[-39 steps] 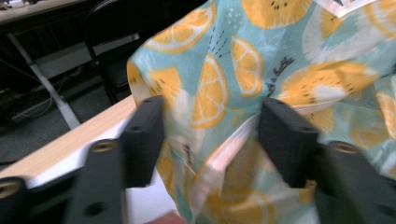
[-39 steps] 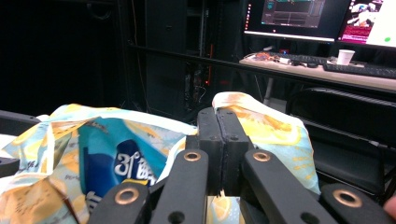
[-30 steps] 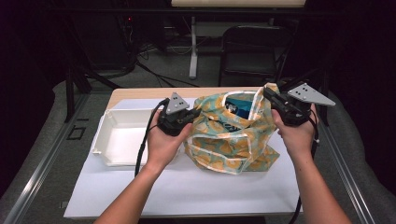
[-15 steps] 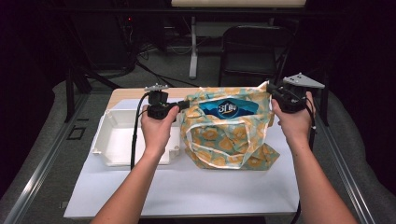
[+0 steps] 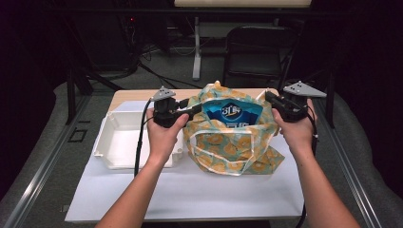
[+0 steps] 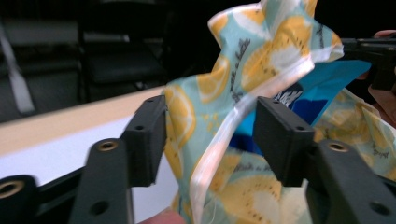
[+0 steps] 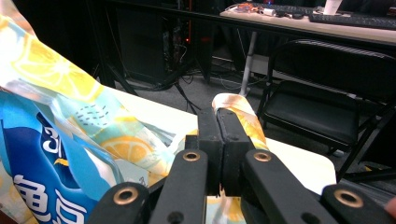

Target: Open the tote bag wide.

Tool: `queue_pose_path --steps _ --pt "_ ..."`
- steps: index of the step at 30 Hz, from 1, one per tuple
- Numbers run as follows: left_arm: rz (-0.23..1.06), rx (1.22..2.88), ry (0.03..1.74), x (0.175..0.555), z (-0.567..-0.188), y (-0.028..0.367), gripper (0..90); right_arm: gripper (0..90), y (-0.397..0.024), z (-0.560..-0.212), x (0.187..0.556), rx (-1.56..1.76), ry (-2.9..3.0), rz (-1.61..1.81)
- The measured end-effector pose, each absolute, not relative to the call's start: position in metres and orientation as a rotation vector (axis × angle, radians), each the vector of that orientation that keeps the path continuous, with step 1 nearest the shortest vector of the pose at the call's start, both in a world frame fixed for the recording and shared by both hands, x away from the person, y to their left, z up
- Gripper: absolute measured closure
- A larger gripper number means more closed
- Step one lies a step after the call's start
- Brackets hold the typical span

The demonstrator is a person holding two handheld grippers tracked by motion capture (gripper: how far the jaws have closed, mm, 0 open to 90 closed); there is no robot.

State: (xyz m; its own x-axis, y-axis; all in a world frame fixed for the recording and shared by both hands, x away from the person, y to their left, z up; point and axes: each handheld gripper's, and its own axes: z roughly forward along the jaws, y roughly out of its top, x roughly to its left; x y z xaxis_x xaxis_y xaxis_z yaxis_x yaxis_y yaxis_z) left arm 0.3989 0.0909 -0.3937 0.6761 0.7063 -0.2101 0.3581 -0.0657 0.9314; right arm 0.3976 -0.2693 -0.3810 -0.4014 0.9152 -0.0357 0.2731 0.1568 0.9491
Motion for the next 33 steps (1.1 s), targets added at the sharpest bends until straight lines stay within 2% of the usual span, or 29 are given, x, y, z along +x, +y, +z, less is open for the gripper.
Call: queue_pose_path --steps 1,8,13,14,17,19,20,22,23,25,28,30,33 --pt "0.379 1.661 0.862 0.396 -0.392 0.090 38.9 89.8 -0.271 -0.382 0.396 1.138 1.786 1.261" --pt "0.459 1.611 0.797 0.380 -0.376 0.099 33.8 89.9 -0.274 -0.383 0.393 1.146 1.773 1.287" --pt "0.450 1.707 0.683 0.374 -0.369 0.086 29.7 89.9 -0.273 -0.381 0.393 1.142 1.771 1.299" --pt "0.452 1.731 0.669 0.375 -0.369 0.082 24.1 89.9 -0.270 -0.381 0.393 1.140 1.777 1.303" --pt "0.486 1.780 0.673 0.380 -0.373 0.072 24.4 89.9 -0.267 -0.382 0.392 1.129 1.777 1.306" --pt "0.491 1.777 0.690 0.382 -0.374 0.071 33.2 89.9 -0.267 -0.381 0.391 1.121 1.779 1.308" --pt "0.486 1.778 0.719 0.385 -0.375 0.071 33.2 89.9 -0.267 -0.381 0.391 1.121 1.779 1.308" --pt "0.468 1.773 0.763 0.392 -0.376 0.074 48.1 89.9 -0.268 -0.381 0.392 1.118 1.782 1.311" --pt "0.429 1.766 0.776 0.398 -0.377 0.078 68.0 89.9 -0.269 -0.380 0.392 1.122 1.777 1.324" --pt "0.418 1.750 0.777 0.400 -0.377 0.081 80.9 89.9 -0.270 -0.380 0.392 1.129 1.776 1.337" --pt "0.399 1.677 0.797 0.402 -0.374 0.086 83.7 90.0 -0.268 -0.375 0.389 1.110 1.777 1.352" --pt "0.412 1.669 0.872 0.406 -0.374 0.086 85.6 90.0 -0.266 -0.373 0.389 1.104 1.780 1.347" --pt "0.398 1.776 0.995 0.422 -0.387 0.079 89.2 90.0 -0.262 -0.372 0.394 1.134 1.790 1.266"
